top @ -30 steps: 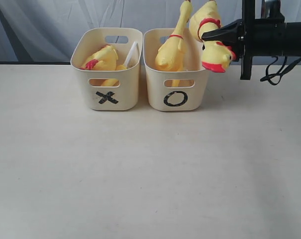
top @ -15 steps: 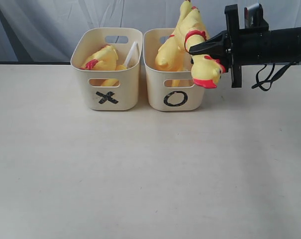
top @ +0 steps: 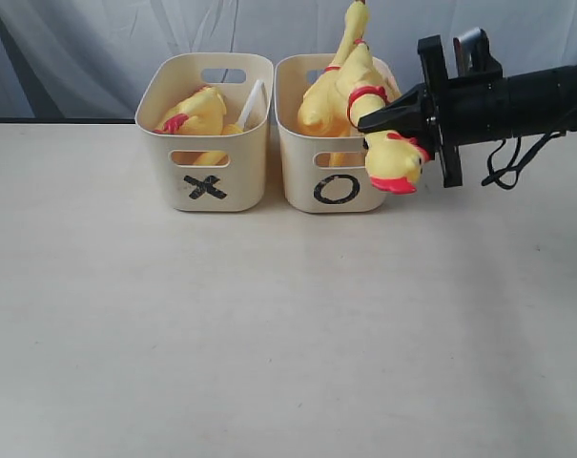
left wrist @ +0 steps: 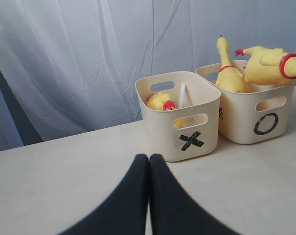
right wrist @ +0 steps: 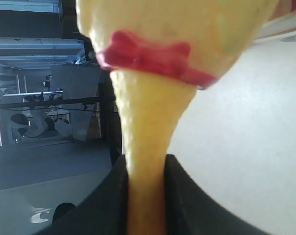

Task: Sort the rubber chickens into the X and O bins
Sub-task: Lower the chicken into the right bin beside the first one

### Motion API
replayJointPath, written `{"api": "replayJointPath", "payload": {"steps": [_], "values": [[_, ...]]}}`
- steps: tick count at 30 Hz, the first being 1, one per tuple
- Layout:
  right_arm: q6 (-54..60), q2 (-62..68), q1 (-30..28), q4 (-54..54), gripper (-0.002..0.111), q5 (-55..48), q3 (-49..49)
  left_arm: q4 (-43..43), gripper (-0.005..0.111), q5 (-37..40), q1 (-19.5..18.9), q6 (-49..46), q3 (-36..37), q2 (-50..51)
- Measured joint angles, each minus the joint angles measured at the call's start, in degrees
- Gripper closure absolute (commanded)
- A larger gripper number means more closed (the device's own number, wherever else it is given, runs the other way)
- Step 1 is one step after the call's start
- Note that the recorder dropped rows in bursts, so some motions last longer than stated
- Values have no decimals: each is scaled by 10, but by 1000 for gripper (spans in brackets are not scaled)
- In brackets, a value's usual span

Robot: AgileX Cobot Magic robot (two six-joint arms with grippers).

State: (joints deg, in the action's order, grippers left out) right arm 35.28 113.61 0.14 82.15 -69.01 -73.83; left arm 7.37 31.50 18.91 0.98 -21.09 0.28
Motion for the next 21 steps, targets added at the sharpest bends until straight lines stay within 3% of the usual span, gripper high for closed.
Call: {"api": "replayJointPath", "payload": {"steps": [21], "values": [[-8, 35, 1, 102, 109, 5, 0, 0, 107, 0, 0, 0, 0, 0]]}}
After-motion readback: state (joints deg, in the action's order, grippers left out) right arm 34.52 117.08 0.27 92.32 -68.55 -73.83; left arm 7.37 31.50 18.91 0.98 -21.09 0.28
